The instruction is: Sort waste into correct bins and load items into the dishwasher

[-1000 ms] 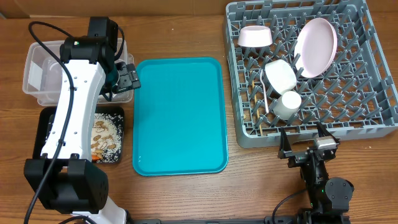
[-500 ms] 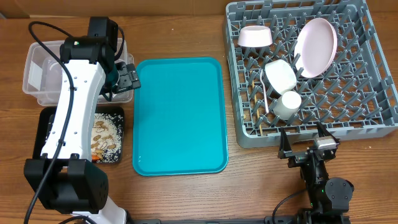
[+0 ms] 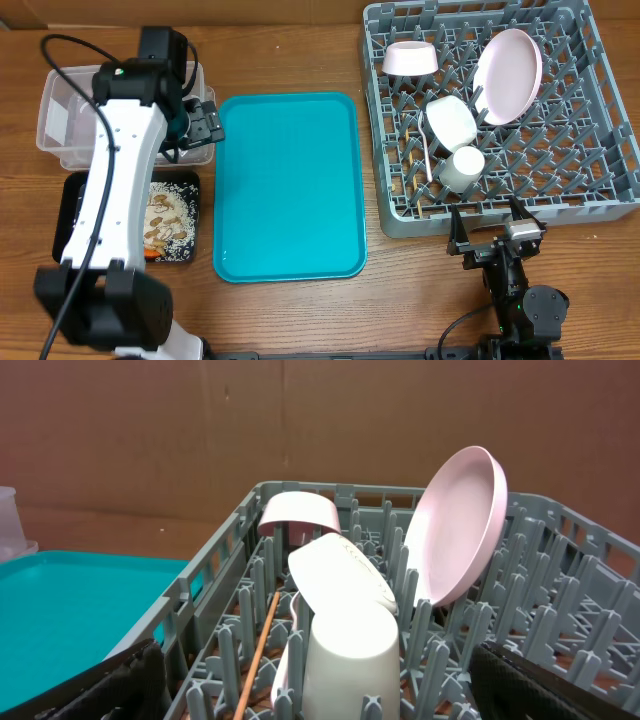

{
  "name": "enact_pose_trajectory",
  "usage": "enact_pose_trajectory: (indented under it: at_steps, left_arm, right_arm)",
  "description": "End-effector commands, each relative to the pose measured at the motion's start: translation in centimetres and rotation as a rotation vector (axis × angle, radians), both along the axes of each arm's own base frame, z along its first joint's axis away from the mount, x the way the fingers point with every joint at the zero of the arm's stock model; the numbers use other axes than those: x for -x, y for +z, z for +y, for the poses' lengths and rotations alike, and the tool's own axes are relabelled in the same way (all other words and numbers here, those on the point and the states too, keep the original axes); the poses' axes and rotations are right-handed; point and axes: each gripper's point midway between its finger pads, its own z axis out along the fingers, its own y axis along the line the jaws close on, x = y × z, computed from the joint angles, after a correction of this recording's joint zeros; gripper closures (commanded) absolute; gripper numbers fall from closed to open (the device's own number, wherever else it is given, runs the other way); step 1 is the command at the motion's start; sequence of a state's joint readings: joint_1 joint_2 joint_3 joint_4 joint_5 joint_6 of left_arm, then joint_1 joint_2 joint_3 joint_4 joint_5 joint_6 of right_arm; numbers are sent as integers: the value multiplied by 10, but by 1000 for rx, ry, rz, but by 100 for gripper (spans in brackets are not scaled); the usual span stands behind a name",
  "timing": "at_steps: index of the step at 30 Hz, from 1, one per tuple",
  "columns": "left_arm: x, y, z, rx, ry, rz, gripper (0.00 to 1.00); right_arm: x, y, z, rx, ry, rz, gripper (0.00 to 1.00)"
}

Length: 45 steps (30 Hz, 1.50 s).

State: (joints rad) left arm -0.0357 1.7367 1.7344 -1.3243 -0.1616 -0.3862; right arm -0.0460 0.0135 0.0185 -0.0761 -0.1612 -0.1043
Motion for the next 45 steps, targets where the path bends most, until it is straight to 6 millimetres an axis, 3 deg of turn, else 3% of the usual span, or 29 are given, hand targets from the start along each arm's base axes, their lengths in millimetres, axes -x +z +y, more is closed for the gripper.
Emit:
enact_pose_trajectory:
  at_steps: [1,6,10,14,16,19,24,34,38,45]
  left_arm:
    - [18,65,-1,8,6,-191,0]
    - [50,121,1,16,6,-371,0]
    - [88,165,2,23,5,-529,0]
    - [129,190,4,28,6,-651,0]
    - [150,192,5,30,6,-690,0]
    - [171,184,6,31,7,-710,0]
    - [202,153,7,30,6,-700,0]
    - [232,83,-2,80,-22,-644,0]
    - [230,58,-5,117,-4,-649,0]
    - [187,26,-9,183,43,-829,0]
  right_arm:
    - [0,-1,0,-7,2,-6,0]
    - [0,-1,0,-7,3,-6,0]
    - [0,-1,0,-7,3,-6,0]
    - [0,-1,0,-7,2,-6,0]
    - [0,-1,0,-7,2,-6,0]
    - [0,-1,0,-7,2,-6,0]
    - [0,-1,0,-7,3,-6,0]
    - [0,-1,0,-7,2,-6,0]
    - [0,-1,0,-7,2,-6,0]
    - [0,-1,0,-7,2,-6,0]
